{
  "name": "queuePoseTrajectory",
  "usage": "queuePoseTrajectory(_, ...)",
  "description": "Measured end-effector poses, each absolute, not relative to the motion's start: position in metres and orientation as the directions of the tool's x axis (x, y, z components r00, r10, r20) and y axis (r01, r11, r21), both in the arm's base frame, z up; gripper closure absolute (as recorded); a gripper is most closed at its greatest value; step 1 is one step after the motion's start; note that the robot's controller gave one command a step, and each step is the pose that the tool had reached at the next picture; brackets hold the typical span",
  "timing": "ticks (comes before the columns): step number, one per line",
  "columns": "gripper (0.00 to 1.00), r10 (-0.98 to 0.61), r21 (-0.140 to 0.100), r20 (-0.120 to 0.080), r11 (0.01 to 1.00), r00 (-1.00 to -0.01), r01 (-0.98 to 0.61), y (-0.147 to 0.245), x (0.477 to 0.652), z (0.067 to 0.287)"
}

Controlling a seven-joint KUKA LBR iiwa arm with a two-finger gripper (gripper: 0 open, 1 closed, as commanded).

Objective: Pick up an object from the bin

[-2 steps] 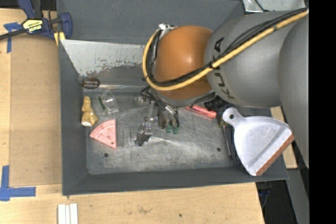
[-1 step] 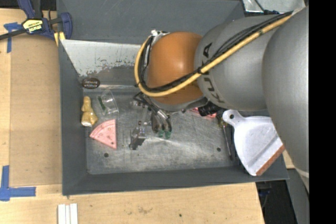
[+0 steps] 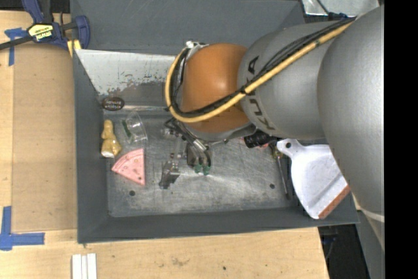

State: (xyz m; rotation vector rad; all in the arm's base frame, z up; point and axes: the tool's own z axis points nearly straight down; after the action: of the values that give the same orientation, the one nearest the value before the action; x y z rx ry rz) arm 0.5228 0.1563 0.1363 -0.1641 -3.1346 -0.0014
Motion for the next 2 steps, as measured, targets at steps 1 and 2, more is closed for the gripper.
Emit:
queuePoseTrajectory(1, 0.0, 0.187, 0.004, -0.01, 0.982, -0.982, 0.187, 0.174, 0.526, 0.108)
queuePoseTrajectory(2, 0.0, 0.324, 0.0, 0.001, 0.946, -0.946, 0.324, 0.195, 0.541, 0.077)
